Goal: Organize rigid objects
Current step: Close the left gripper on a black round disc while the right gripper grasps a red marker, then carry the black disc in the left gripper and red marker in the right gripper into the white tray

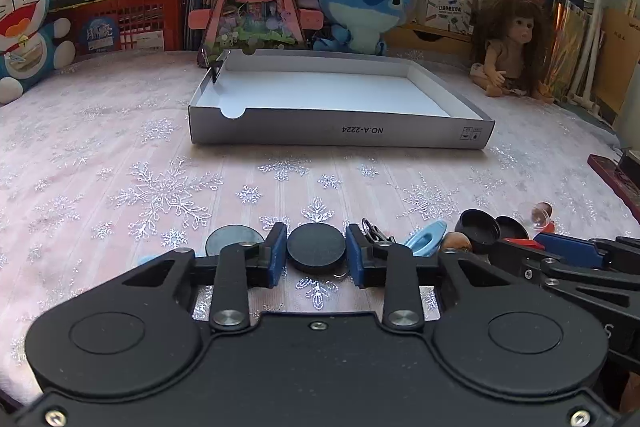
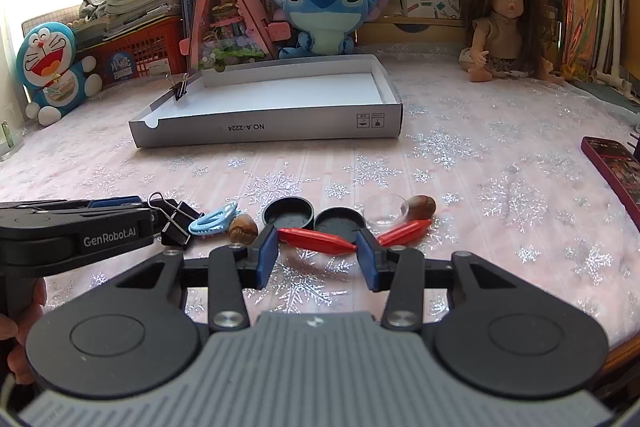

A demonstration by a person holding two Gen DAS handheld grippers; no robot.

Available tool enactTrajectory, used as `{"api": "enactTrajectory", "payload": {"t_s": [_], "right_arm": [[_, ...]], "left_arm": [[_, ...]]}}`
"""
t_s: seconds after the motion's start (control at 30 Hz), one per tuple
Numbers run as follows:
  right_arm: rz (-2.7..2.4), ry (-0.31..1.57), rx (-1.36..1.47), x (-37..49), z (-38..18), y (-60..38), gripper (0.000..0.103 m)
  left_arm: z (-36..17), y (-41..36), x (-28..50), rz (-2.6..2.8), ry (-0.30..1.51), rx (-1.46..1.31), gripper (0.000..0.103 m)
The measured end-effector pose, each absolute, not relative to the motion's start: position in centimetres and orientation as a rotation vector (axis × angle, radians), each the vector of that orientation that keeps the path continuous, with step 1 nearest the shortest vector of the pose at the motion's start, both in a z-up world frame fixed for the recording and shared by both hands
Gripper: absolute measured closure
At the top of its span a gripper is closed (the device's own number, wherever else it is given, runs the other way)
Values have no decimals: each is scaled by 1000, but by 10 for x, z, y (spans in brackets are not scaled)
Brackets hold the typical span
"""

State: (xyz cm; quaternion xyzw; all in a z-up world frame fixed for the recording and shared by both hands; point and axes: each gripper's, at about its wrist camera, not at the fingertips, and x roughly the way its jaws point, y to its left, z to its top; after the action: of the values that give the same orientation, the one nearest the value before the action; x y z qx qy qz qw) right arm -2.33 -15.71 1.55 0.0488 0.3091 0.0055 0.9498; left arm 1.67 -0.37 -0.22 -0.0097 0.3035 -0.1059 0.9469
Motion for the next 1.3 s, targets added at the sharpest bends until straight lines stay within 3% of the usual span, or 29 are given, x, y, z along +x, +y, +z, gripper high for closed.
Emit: {"api": "enactTrajectory", "payload": {"t_s": [0.77, 1.3], "right_arm": [[-17, 527, 84, 5, 44, -179, 55], [-9, 484, 142, 77, 72, -206, 55]], "left_arm": [[38, 4, 29, -215, 573, -49, 74], [73, -2, 105, -195, 561, -83, 74]]}}
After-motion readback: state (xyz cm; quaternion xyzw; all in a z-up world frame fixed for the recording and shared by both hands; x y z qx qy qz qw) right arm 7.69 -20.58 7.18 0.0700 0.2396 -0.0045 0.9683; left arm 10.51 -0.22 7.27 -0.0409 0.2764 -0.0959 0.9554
